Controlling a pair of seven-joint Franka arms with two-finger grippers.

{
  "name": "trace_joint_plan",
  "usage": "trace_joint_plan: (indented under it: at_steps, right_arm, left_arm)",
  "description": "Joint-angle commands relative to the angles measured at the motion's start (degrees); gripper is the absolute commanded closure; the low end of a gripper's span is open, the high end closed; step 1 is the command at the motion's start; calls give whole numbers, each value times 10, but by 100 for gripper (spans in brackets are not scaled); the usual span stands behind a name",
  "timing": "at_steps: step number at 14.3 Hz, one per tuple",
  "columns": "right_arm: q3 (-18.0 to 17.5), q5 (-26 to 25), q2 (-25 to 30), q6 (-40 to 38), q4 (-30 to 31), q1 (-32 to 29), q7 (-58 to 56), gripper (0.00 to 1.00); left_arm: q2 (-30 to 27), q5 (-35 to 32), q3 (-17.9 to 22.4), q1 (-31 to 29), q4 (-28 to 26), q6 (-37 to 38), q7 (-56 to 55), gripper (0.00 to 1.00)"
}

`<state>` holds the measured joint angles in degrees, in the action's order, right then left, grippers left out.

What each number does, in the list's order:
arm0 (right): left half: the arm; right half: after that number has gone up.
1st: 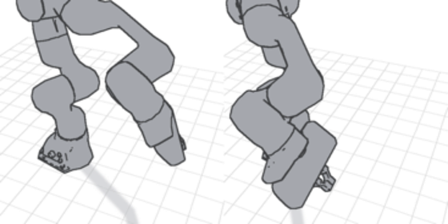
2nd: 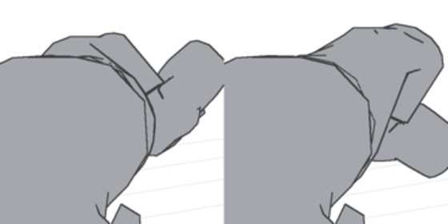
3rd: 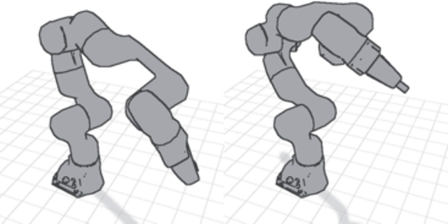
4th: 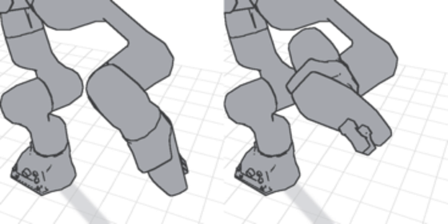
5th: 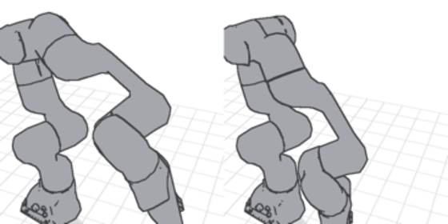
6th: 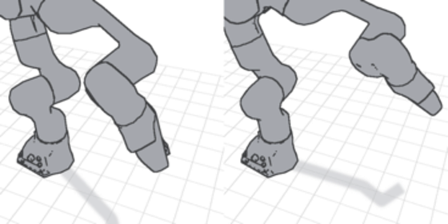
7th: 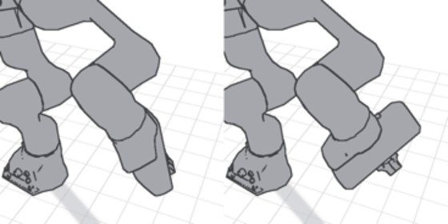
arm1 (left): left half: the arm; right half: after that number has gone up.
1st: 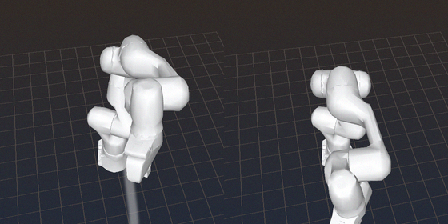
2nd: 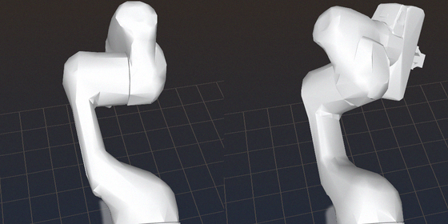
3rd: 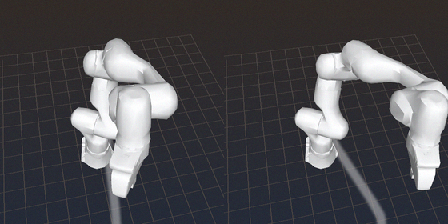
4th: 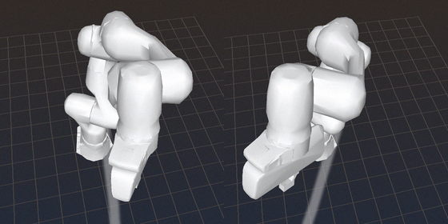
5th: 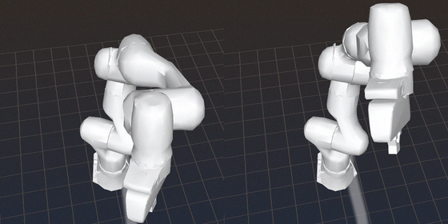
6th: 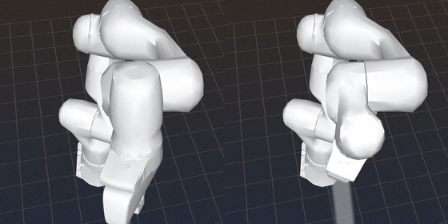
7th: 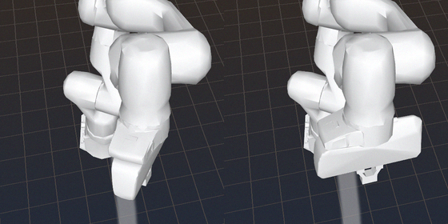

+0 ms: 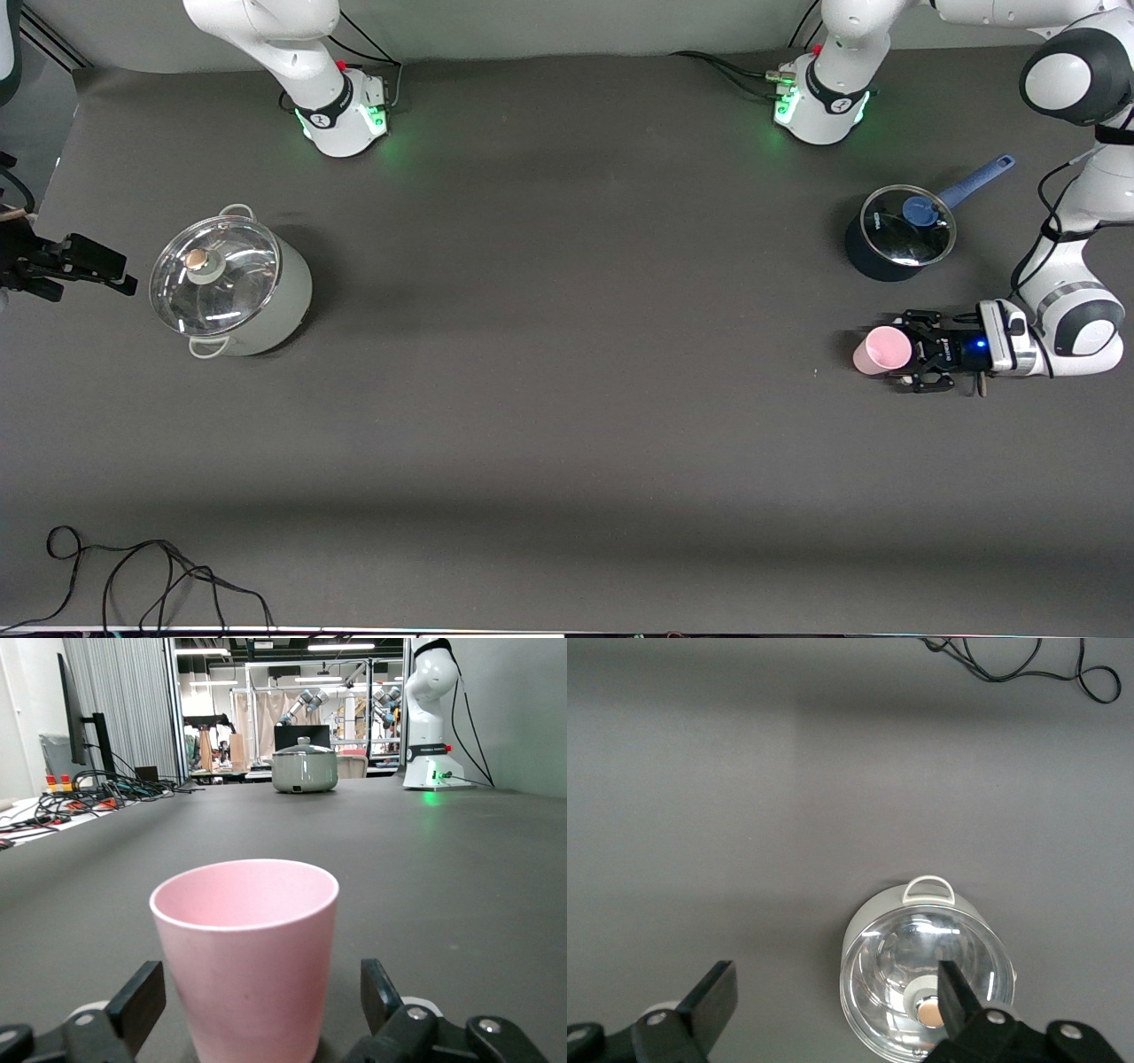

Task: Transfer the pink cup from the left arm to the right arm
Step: 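Close the left gripper around the pink cup rim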

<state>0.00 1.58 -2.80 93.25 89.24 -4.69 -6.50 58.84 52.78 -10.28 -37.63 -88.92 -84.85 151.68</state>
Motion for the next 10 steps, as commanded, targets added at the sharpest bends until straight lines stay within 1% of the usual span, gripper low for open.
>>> trace_joint_plan:
  at_steps: [1,2,3,4,6,8,9,10]
  right_arm:
    - [0,-4,0,-6,-4,-1,-13,0]
    - [0,-4,0,-6,-4,-1,-13,0]
    - [0,-4,0,-6,-5,-1,-13,0]
    - [0,-4,0,-6,-5,-2,-13,0]
    - [0,-4,0,-6,-5,-2,-13,0]
    - [0,-4,0,-6,-5,-2,-13,0]
    - [0,-4,0,-6,-4,-2,-12,0]
    - [0,-4,0,-6,-4,-2,-8,0]
  left_arm:
    - [7,25,2,18,1,-4,14,2]
    - [10,30,2,21,1,-12,15,10]
    - [11,32,2,28,2,-15,16,43]
    - [11,35,2,31,2,-16,15,99]
    - [14,34,2,31,3,-16,18,100]
    - [11,35,1,36,6,-7,68,100]
    - [9,36,0,42,6,-1,63,100]
    - [8,35,-10,47,7,4,45,100]
